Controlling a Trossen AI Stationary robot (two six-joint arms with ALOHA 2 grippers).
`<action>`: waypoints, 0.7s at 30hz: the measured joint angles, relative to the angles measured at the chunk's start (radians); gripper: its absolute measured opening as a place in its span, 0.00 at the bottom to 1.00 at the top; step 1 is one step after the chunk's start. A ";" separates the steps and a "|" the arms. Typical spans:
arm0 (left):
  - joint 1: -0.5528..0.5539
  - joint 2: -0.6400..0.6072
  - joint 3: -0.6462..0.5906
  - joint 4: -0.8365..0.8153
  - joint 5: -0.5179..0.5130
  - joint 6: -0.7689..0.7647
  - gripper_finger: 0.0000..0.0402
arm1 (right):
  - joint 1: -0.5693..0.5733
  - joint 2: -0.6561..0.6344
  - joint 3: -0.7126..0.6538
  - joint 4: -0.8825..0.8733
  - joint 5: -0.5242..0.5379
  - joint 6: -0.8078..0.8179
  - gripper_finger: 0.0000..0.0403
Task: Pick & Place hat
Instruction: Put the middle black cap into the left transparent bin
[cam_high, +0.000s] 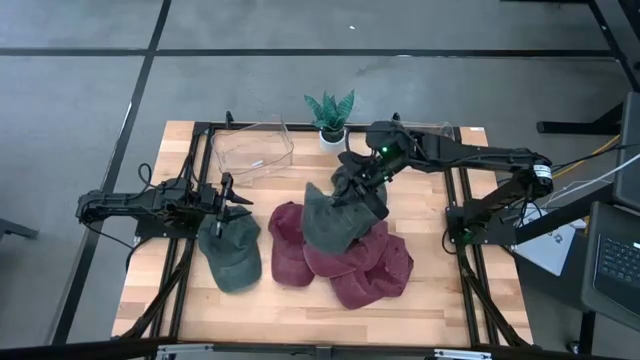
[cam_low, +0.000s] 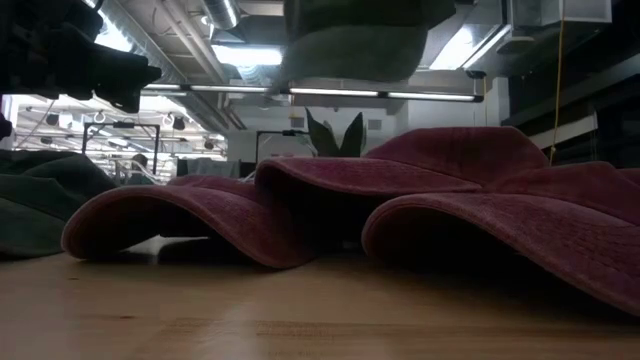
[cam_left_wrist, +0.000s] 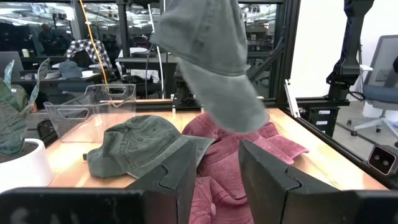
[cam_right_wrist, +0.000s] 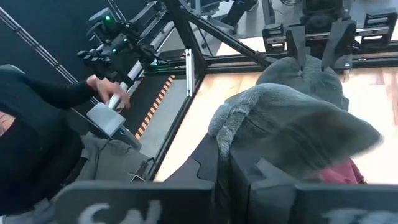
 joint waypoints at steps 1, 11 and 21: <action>0.000 0.000 0.000 0.000 0.000 0.000 0.29 | 0.000 0.000 0.000 0.000 0.000 -0.002 0.03; 0.000 0.000 0.000 0.000 0.000 0.000 0.29 | 0.000 0.000 0.000 0.000 0.000 -0.031 0.03; 0.000 0.000 0.000 0.177 -0.030 -0.115 0.29 | 0.000 0.000 0.000 -0.035 -0.002 -0.073 0.03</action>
